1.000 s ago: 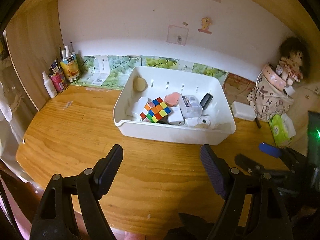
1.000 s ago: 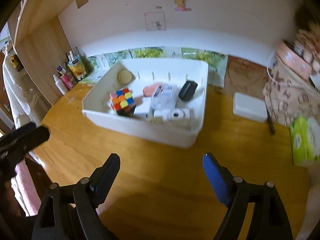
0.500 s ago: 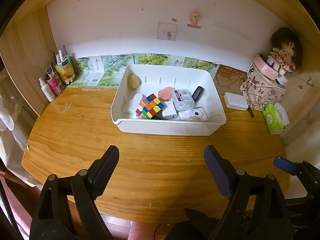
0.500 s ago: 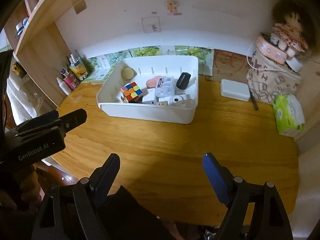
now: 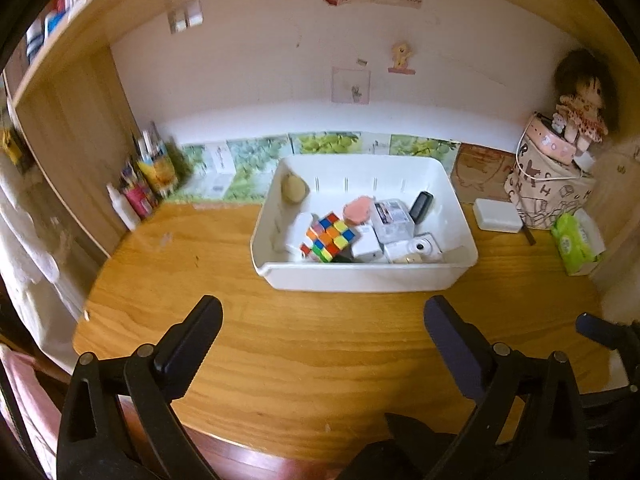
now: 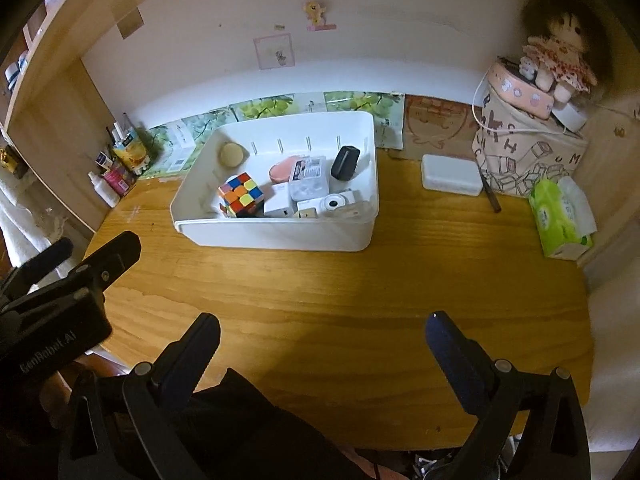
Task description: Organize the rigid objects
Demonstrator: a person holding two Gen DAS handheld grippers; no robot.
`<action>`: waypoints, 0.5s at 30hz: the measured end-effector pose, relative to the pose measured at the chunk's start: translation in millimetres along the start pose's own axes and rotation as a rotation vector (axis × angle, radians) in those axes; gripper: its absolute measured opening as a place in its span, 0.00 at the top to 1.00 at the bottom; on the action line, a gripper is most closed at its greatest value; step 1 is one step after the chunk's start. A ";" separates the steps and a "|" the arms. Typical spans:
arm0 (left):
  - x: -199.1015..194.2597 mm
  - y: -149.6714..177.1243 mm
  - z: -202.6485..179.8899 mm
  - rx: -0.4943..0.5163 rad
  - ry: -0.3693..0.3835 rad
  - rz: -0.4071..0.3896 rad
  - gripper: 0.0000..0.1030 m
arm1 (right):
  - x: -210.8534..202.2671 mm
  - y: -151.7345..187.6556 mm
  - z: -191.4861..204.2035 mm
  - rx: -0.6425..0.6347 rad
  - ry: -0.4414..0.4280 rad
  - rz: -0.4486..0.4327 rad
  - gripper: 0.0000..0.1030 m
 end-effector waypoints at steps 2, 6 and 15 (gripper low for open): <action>-0.2 -6.7 -1.2 0.003 0.006 -0.018 0.02 | 2.6 -4.1 -0.6 -0.005 0.009 -0.001 0.00; 2.2 -20.6 1.0 -0.009 0.004 -0.053 0.02 | 5.1 -15.9 -4.6 -0.008 0.026 -0.020 0.00; 16.9 -33.2 -3.3 -0.032 0.035 -0.056 0.02 | 20.2 -33.9 -11.6 -0.011 0.047 -0.012 0.00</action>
Point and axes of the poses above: each gripper's, at about its wrist camera, not at the fingertips, and x roughly the way its jaws point, z to its left, y to its underside, the point moved 10 cm from there along x, roughly the way its jaws point, and after that the axes turned 1 degree about y, right-handed, at the moved point
